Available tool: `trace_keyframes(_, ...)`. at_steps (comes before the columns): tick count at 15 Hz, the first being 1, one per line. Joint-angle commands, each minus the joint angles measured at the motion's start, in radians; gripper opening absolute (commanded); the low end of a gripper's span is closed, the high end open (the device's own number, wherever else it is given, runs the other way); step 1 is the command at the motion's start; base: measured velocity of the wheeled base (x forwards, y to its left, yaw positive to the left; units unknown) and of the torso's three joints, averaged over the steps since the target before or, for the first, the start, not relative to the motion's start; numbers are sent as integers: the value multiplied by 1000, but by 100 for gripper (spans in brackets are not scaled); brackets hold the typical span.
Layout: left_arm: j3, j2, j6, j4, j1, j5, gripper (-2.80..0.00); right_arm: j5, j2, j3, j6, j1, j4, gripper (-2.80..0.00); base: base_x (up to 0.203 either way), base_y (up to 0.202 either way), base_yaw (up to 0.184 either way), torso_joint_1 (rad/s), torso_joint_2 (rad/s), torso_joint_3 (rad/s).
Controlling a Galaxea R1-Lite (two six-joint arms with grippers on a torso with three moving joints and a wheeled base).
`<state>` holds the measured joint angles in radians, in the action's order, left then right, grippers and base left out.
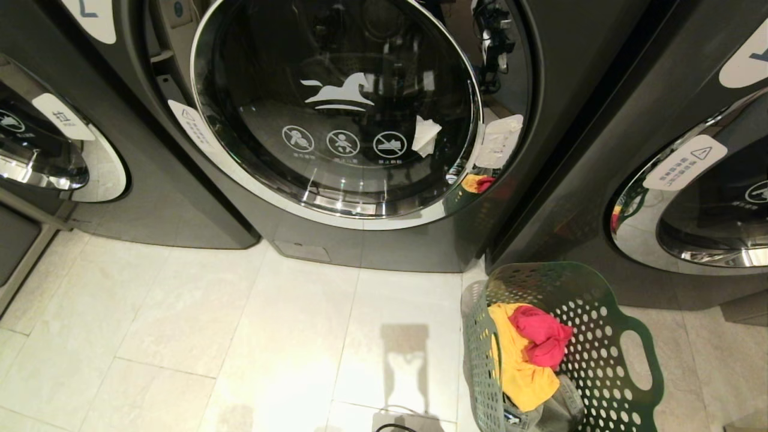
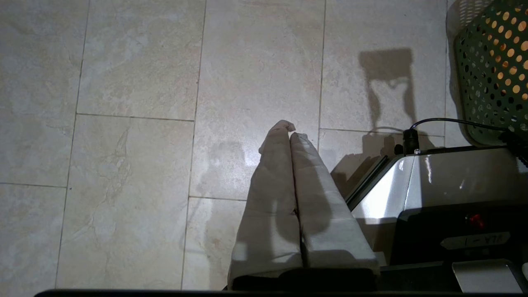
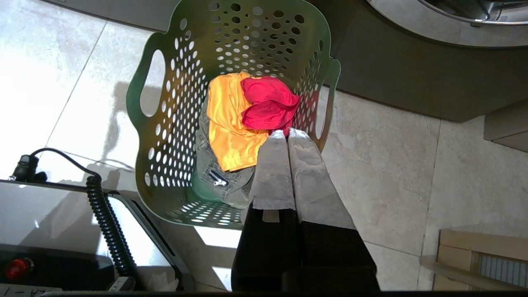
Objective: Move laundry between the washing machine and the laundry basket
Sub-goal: Open the lid of the washing machine
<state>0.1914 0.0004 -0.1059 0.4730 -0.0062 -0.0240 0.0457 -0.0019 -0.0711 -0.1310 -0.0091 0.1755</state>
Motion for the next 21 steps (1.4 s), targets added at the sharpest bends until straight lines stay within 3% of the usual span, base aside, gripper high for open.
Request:
trace_keyframes(1,-1,3,-7,-2,0,3,-280,0,2,1,4,0,2,-280,0,0,0,0,0,0)
trace_keyframes(6,-4,3,-1,-7,0,6,-280,0,2,1,1,0,2,-280,0,0,0,3,1,40)
trace_keyframes(21,-6,2,-1,-10,0,6,-280,0,2,1,4,0,2,-280,0,0,0,1,4,198)
